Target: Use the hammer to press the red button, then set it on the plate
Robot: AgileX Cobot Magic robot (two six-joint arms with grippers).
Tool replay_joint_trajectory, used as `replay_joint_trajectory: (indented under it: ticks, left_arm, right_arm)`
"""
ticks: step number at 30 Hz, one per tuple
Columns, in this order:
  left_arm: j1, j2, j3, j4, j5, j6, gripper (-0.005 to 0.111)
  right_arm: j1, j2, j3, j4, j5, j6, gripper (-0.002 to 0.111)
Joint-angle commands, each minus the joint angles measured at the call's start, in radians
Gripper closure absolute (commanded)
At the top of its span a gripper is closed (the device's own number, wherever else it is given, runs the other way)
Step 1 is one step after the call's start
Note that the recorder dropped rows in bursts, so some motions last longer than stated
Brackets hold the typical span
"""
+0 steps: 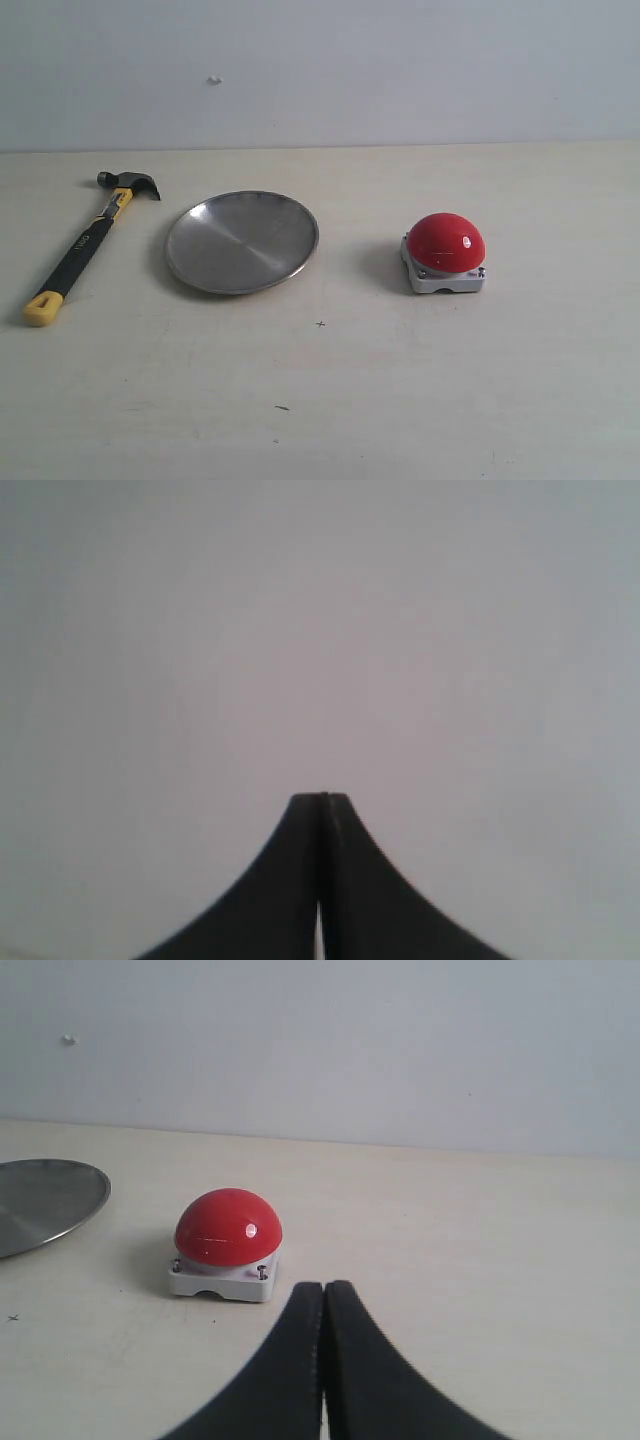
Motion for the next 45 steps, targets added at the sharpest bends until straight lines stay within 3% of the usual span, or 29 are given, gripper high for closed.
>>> replay_joint_trajectory:
  ticks: [1,7,10,16,22,28,33,40,45]
  left_arm:
    - [-0.006,0.374,-0.244,-0.020,0.281,0.152,0.107]
    - [-0.006,0.836,-0.621,0.085,0.637,0.146,0.107]
    - [-0.006,1.029,-0.815,0.246,0.793,-0.021,0.107]
    - [-0.006,1.308,-1.153,0.459,1.042,-0.156,0.107]
    - [-0.006,1.472,-1.408,0.467,1.245,-0.156,0.107]
    - [-0.006,1.598,-1.575,0.470,1.390,-0.150,0.107]
    - [-0.006,1.684,-1.669,0.472,1.431,-0.152,0.105]
    - [-0.006,1.789,-1.779,0.472,1.442,-0.155,0.074]
    - [-0.004,1.837,-1.823,0.474,1.451,-0.155,0.073]
  right_arm:
    - [-0.001,-0.004,0.005,0.001,-0.007,-0.001,0.108]
    - [-0.001,-0.004,0.005,0.001,-0.007,-0.001,0.108]
    - [-0.001,-0.004,0.005,0.001,-0.007,-0.001,0.108]
    - [-0.001,-0.004,0.005,0.001,-0.007,-0.001,0.108]
    - [-0.001,-0.004,0.005,0.001,-0.007,-0.001,0.108]
    - [-0.001,-0.004,0.005,0.001,-0.007,-0.001,0.108]
    - [-0.001,-0.004,0.005,0.001,-0.007,-0.001,0.108]
    - [-0.001,-0.004,0.005,0.001,-0.007,-0.001,0.108]
    - [-0.001,-0.004,0.005,0.001,-0.007,-0.001,0.108]
